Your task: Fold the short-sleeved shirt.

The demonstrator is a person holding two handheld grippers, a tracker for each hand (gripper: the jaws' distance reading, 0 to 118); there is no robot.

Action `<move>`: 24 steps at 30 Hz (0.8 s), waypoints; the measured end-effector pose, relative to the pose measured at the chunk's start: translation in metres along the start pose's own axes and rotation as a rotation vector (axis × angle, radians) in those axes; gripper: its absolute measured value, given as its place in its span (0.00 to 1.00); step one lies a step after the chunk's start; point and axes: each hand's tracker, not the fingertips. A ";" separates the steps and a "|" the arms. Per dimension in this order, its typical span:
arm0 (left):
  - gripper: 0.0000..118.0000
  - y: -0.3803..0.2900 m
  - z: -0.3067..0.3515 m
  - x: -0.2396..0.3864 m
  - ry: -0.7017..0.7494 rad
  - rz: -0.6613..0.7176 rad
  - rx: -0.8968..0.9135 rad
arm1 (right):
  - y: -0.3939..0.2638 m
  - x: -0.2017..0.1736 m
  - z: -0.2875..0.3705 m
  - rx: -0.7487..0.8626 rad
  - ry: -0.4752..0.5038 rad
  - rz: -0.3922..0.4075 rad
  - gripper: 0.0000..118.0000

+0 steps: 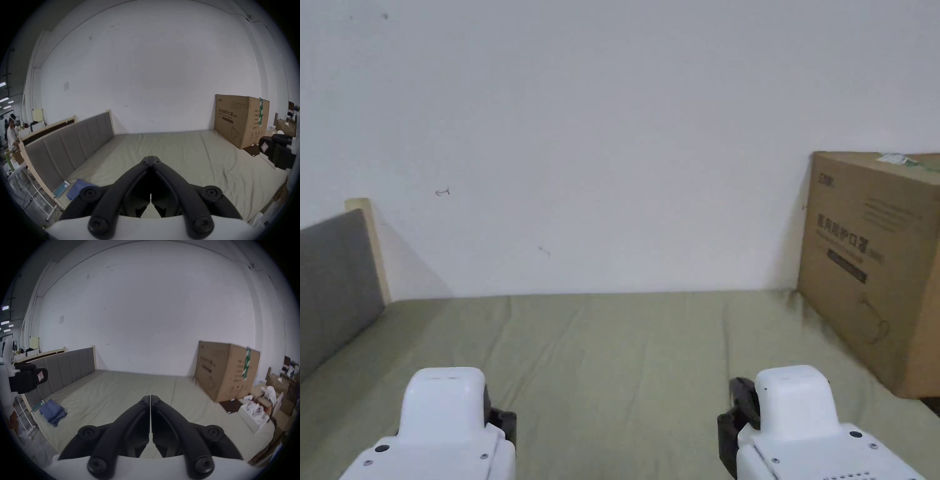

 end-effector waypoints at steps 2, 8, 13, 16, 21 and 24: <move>0.00 0.003 0.008 0.005 0.061 -0.022 0.006 | 0.003 -0.002 0.007 0.018 -0.032 0.017 0.01; 0.00 0.004 0.019 0.008 -0.038 0.028 0.033 | 0.018 -0.001 0.021 0.068 -0.039 -0.063 0.01; 0.00 0.011 0.019 0.013 -0.058 0.014 0.045 | 0.024 -0.008 0.022 0.086 -0.049 -0.043 0.01; 0.00 0.012 0.016 0.013 -0.072 0.028 0.040 | 0.028 -0.008 0.024 0.096 -0.038 -0.070 0.01; 0.00 0.012 0.017 0.012 -0.048 0.032 0.041 | 0.027 -0.008 0.025 0.094 -0.051 -0.050 0.01; 0.00 0.010 0.016 0.011 -0.035 0.037 0.040 | 0.023 -0.004 0.023 0.074 -0.045 -0.070 0.01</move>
